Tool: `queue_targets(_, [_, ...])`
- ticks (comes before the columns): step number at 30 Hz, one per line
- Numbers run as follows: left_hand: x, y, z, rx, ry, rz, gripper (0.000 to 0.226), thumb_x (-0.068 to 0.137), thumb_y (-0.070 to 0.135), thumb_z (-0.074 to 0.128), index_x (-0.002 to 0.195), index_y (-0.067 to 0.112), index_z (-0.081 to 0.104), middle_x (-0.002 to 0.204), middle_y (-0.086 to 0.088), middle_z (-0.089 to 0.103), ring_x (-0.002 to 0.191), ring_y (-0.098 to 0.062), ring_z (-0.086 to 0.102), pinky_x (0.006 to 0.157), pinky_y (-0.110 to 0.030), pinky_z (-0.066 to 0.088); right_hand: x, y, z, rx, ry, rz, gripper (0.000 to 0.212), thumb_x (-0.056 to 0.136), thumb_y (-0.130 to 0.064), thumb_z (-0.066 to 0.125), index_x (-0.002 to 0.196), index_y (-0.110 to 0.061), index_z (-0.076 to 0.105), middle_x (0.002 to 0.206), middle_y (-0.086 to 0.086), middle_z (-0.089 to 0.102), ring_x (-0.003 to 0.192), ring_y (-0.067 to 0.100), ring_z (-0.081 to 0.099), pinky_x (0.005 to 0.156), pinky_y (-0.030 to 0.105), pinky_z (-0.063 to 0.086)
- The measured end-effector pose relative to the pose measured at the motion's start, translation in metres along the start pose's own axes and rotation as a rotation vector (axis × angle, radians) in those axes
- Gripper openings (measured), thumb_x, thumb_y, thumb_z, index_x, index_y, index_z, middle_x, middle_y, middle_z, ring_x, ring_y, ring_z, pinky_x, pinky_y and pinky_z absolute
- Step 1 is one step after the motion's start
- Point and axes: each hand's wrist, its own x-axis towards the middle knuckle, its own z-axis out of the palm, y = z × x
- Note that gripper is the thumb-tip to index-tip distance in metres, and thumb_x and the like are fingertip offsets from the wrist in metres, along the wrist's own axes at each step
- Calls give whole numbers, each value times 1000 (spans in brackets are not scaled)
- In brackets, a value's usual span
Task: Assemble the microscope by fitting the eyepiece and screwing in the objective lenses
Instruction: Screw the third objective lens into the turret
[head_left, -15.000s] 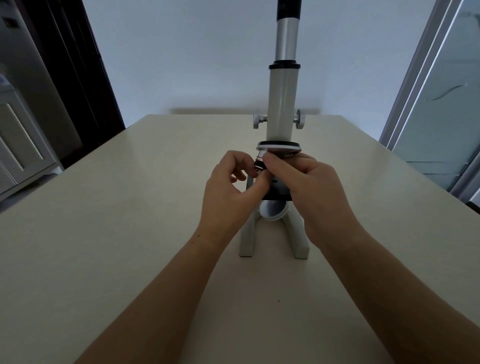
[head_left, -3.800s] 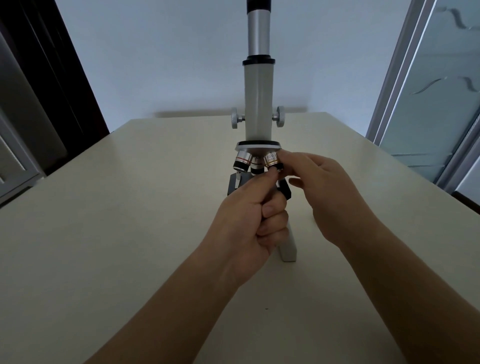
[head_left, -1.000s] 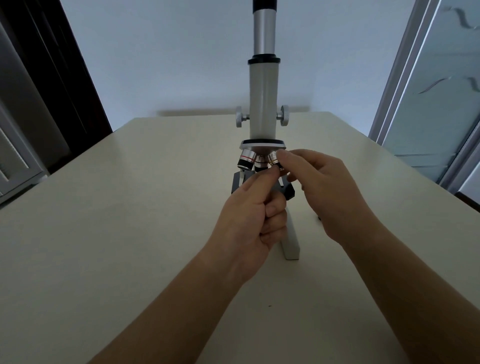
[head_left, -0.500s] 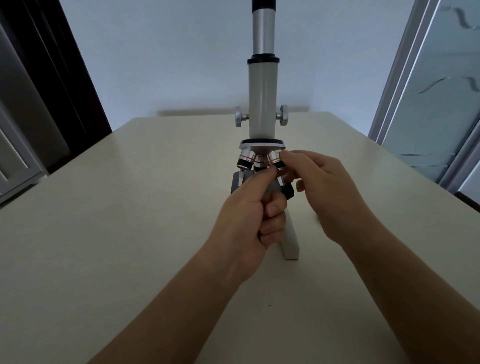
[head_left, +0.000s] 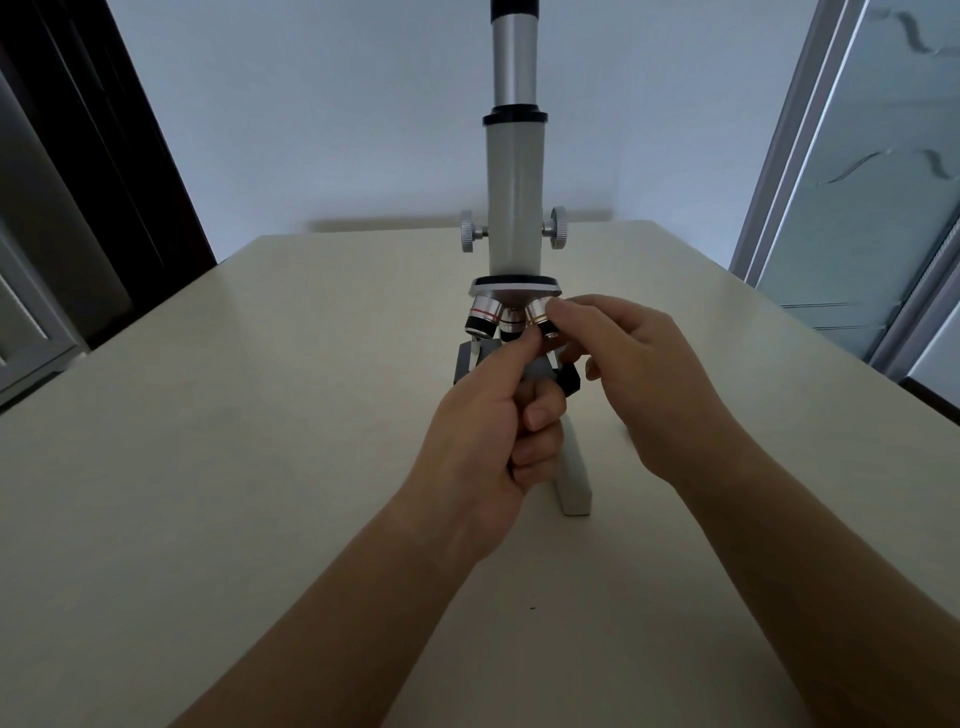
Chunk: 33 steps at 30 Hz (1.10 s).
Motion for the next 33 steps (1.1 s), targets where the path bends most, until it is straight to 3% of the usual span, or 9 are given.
queue_targets(4, [1, 0, -1, -3, 0, 8, 21, 100, 37, 52, 107, 18, 57, 46, 7, 36, 36, -7, 22, 34, -19, 21, 0, -1, 0, -14, 18, -9, 28, 96, -27, 60, 73, -27, 75, 60, -17, 67, 56, -6, 54, 51, 6, 41])
queue_targets(8, [0, -1, 1, 27, -5, 31, 23, 100, 39, 53, 90, 18, 57, 47, 6, 35, 37, -8, 22, 35, -20, 21, 0, 0, 2, -1, 9, -14, 17, 94, -29, 64, 81, -22, 72, 62, -20, 68, 57, -9, 60, 49, 5, 42])
queue_targets(13, [0, -1, 1, 19, -1, 31, 25, 99, 39, 53, 87, 19, 61, 48, 5, 35, 37, -9, 23, 36, -20, 20, 0, 2, 3, 10, 8, -2, 14, 94, -25, 65, 85, -16, 70, 63, -19, 67, 57, -8, 60, 48, 6, 43])
queue_targets(17, [0, -1, 1, -22, -11, 19, 23, 99, 38, 51, 98, 19, 63, 48, 6, 35, 36, -8, 23, 35, -20, 20, 0, 1, 1, -3, 9, -18, 25, 97, -24, 59, 77, -24, 74, 66, -14, 67, 60, -4, 56, 51, 6, 42])
queue_targets(21, [0, -2, 1, 3, -2, 39, 21, 100, 35, 52, 89, 20, 61, 47, 6, 36, 36, -7, 23, 35, -19, 22, 0, 2, 1, -14, 23, -12, 31, 98, -29, 56, 74, -26, 76, 65, -9, 65, 60, -2, 55, 52, 7, 42])
queue_targets(27, [0, -3, 2, 28, -10, 77, 30, 98, 36, 55, 71, 26, 62, 48, 6, 37, 37, -8, 24, 36, -21, 21, 2, 4, 3, -7, 26, -8, 14, 93, -30, 64, 86, -19, 68, 63, -21, 65, 56, -7, 58, 50, 6, 43])
queue_targets(33, [0, -2, 1, -46, -26, 29, 28, 98, 38, 51, 85, 24, 72, 49, 5, 39, 37, -8, 26, 36, -21, 22, 1, 4, 2, -12, 25, -6, 25, 97, -28, 57, 80, -22, 74, 67, -11, 66, 61, -1, 56, 52, 7, 42])
